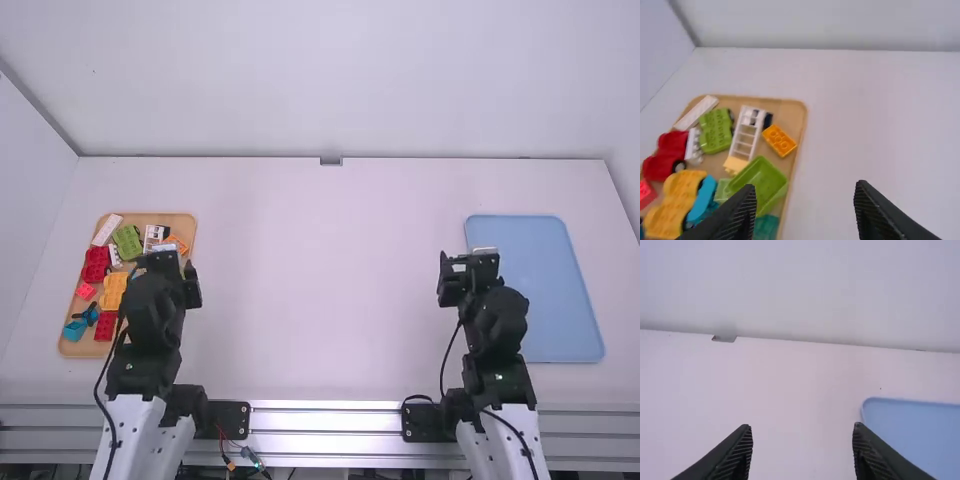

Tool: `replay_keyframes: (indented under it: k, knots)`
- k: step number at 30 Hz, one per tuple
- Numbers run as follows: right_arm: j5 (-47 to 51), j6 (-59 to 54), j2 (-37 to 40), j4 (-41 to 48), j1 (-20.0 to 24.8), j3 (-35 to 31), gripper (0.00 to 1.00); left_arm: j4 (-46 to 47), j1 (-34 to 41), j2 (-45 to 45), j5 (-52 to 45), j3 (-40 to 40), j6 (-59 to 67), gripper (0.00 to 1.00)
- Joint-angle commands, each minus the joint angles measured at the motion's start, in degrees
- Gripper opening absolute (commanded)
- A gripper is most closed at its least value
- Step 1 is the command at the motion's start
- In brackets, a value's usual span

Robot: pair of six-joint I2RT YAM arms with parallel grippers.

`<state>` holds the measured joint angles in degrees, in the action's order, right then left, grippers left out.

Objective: Assemble lego blocks to make yellow taxi

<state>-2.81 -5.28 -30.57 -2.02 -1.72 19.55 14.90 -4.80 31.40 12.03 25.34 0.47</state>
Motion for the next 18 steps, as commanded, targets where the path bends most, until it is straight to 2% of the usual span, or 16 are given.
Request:
replay_keyframes:
  k: [1, 5, 6, 9, 11, 16, 18]
  knots:
    - [-0.7, -2.9, -2.8, -1.2, -0.5, 3.8, 0.58, 1.6, -4.1, 3.5, -1.2, 3.9, 0.0, 0.57]
    - [-1.2, -4.4, -7.2, -2.9, -0.8, 6.9, 0.66, 5.8, -12.3, 10.8, -6.2, 9.1, 2.5, 0.65]
    - [-1.2, -4.5, -7.5, -3.0, -0.8, 7.1, 0.66, 6.1, -12.7, 11.3, -6.3, 9.5, 2.5, 0.66]
    - [-1.6, -5.5, -11.8, -4.0, -1.1, 10.0, 0.73, 11.8, -21.3, 19.9, -6.3, 16.2, 3.0, 0.73]
    - [-1.8, -5.9, -13.2, -4.5, -1.2, 11.0, 0.76, 13.4, -24.3, 23.5, -6.5, 18.6, 4.1, 0.75]
    - [-2.3, -7.1, -17.9, -6.5, -1.5, 14.3, 0.84, 18.4, -33.9, 37.0, -14.1, 26.4, 15.7, 0.84]
    - [-2.5, -7.4, -19.3, -6.9, -1.6, 15.2, 0.87, 19.9, -36.5, 41.9, -14.1, 29.0, 16.9, 0.86]
